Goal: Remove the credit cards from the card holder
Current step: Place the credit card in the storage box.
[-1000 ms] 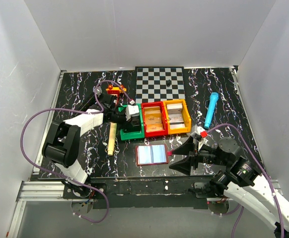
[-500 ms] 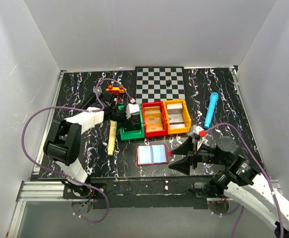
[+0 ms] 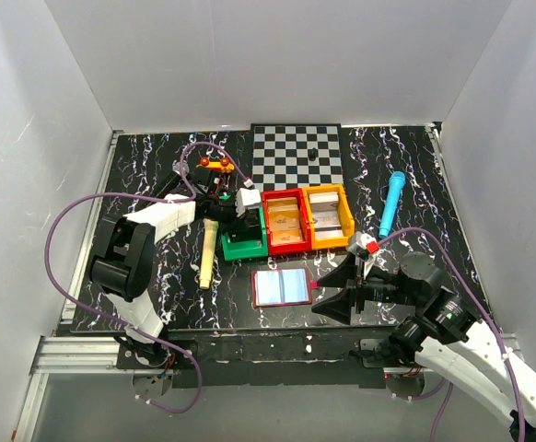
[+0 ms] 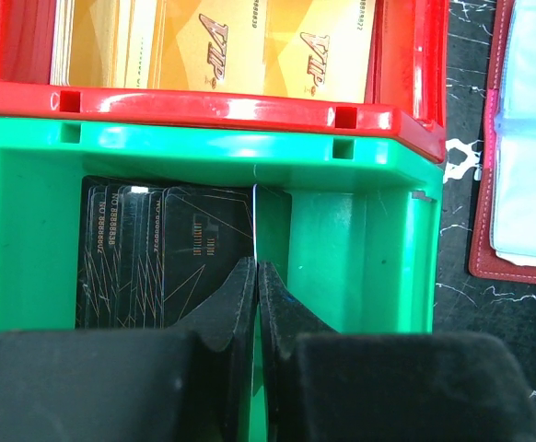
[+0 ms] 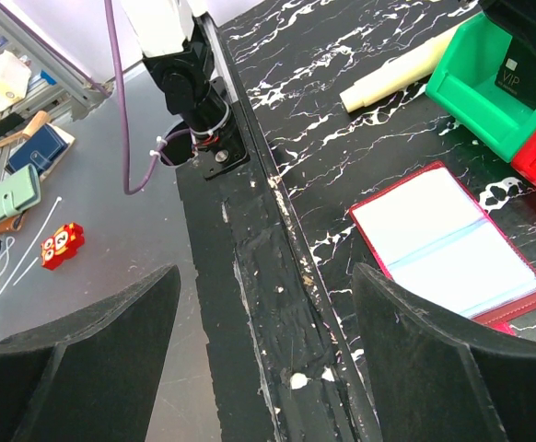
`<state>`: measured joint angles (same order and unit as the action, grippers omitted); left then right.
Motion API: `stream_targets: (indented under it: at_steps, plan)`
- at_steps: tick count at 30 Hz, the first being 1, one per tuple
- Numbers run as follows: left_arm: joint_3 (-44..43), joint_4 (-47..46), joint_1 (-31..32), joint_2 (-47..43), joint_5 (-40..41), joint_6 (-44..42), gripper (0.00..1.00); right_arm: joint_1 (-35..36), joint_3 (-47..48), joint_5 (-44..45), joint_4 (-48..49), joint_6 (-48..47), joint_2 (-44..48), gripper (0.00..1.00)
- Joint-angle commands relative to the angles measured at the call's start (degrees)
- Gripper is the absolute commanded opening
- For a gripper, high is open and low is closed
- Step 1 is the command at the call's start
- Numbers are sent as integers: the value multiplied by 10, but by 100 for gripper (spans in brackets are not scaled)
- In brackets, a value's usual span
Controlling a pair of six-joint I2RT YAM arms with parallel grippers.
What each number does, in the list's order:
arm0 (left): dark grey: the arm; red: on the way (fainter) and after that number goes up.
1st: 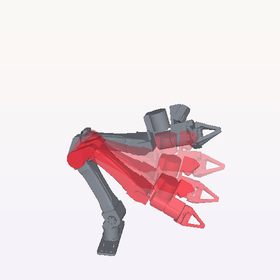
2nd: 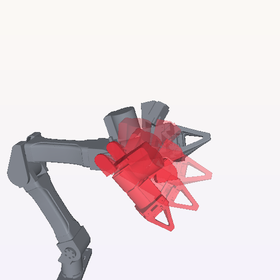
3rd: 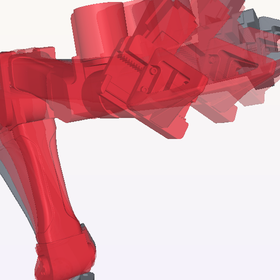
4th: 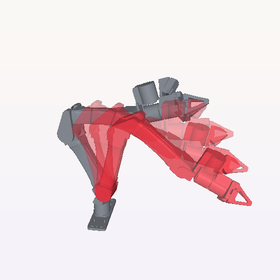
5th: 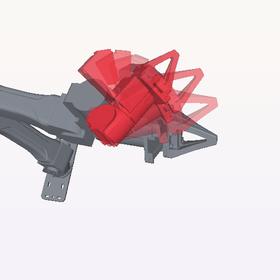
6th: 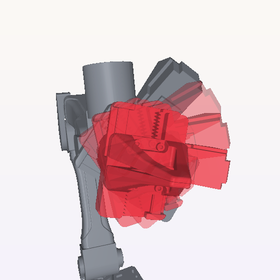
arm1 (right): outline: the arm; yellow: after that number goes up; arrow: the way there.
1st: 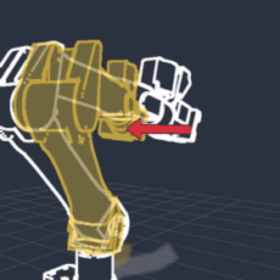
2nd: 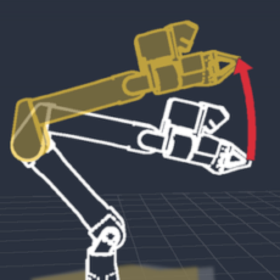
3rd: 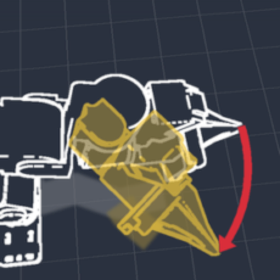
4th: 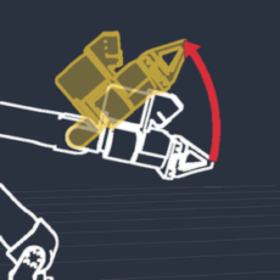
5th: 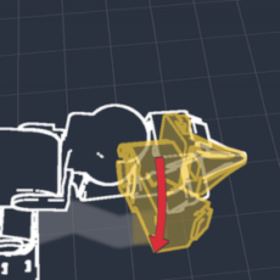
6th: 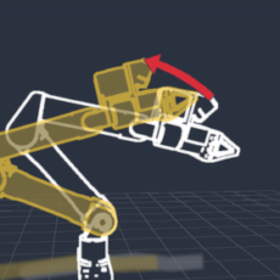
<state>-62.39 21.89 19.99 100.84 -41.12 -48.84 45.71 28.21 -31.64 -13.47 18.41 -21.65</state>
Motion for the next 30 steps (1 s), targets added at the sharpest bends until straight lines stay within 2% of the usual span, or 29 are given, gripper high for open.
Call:
stream_targets:
  at_steps: [1, 9, 30]
  plan:
    - [-15, 17, -4, 6, 12, -10, 3, -3, 9, 1, 26, -6, -5, 84]
    - [-6, 12, -4, 2, 25, -1, 11, -3, 9, 1, 21, -6, 0, 84]
    - [-4, -10, -4, -7, 31, 22, 15, -3, 11, 4, 20, -2, -1, 85]
